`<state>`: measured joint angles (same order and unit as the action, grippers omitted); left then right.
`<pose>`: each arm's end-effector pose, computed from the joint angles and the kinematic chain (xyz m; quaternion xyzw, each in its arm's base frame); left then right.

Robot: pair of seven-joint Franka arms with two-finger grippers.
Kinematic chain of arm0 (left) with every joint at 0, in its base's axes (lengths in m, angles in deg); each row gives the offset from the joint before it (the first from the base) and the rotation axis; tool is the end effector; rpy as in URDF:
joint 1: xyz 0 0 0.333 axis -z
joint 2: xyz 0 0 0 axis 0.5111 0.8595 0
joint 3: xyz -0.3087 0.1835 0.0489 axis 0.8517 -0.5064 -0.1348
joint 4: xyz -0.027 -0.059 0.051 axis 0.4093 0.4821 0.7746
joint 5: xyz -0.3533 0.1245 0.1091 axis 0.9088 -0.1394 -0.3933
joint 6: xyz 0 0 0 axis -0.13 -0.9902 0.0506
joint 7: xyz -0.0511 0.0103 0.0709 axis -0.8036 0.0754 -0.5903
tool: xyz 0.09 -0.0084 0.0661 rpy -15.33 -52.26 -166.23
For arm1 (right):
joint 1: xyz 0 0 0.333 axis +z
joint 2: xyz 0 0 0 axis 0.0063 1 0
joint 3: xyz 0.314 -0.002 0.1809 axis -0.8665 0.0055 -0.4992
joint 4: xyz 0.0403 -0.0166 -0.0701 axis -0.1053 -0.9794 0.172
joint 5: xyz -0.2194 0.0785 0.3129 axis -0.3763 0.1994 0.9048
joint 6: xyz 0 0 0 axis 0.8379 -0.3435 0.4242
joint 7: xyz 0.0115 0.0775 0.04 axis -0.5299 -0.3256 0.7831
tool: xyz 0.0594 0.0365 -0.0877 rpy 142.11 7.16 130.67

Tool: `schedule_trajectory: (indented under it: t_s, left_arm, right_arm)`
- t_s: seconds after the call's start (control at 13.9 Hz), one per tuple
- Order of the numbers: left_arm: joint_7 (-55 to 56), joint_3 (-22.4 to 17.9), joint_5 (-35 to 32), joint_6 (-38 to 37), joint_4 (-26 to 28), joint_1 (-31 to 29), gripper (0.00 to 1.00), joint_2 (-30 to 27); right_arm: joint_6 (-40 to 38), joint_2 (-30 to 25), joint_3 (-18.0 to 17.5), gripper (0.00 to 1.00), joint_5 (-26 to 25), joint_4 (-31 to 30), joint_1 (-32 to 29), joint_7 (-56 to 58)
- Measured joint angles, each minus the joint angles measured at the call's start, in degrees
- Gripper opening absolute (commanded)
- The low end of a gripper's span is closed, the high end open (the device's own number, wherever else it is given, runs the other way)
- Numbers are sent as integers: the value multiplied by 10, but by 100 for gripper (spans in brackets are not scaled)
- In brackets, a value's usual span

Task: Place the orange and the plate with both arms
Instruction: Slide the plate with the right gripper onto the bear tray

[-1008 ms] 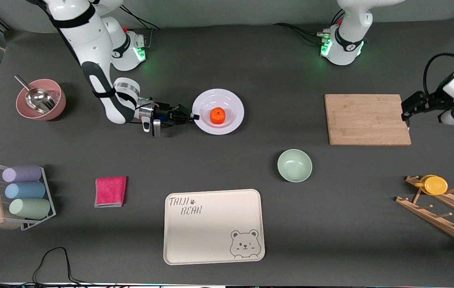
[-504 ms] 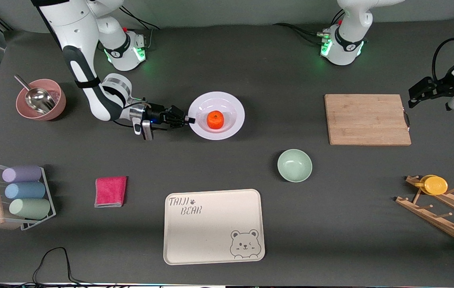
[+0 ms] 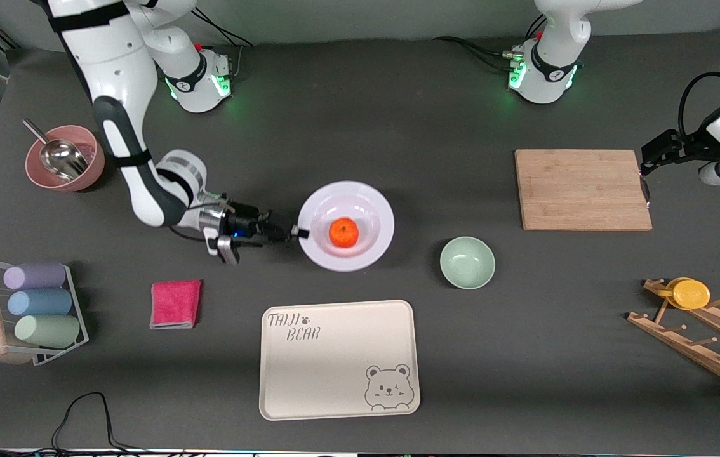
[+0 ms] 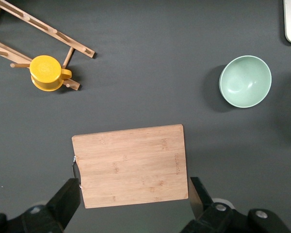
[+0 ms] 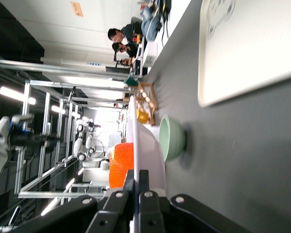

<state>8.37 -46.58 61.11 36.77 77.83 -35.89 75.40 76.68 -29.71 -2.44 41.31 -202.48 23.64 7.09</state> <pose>0.5137 -0.0009 0.6236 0.9984 -0.0557 -0.0084 0.0002 0.5641 0.2211 0.2240 -0.7630 0.0520 -0.1087 0.6351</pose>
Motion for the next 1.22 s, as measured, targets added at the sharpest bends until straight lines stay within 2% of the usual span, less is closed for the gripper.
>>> schedule_trajectory:
  t_s: [0.43, 0.65, 0.86, 1.22]
  left_arm:
    - [4, -2, -1, -14, -34, -1, 100, 4]
    - [6, -2, -1, -13, -41, -2, 100, 4]
    - [7, -4, -3, -13, -43, -5, 100, 4]
    - [7, -5, -4, -15, -43, -11, 100, 8]
  right_arm:
    - [1, 208, 57, 0, -13, 350, -1, -180]
    - [23, 294, 84, 0, -14, 488, -1, -241]
    - [45, 331, 86, 0, -14, 536, 0, -252]
    - [46, 371, 87, 0, -15, 544, -1, -251]
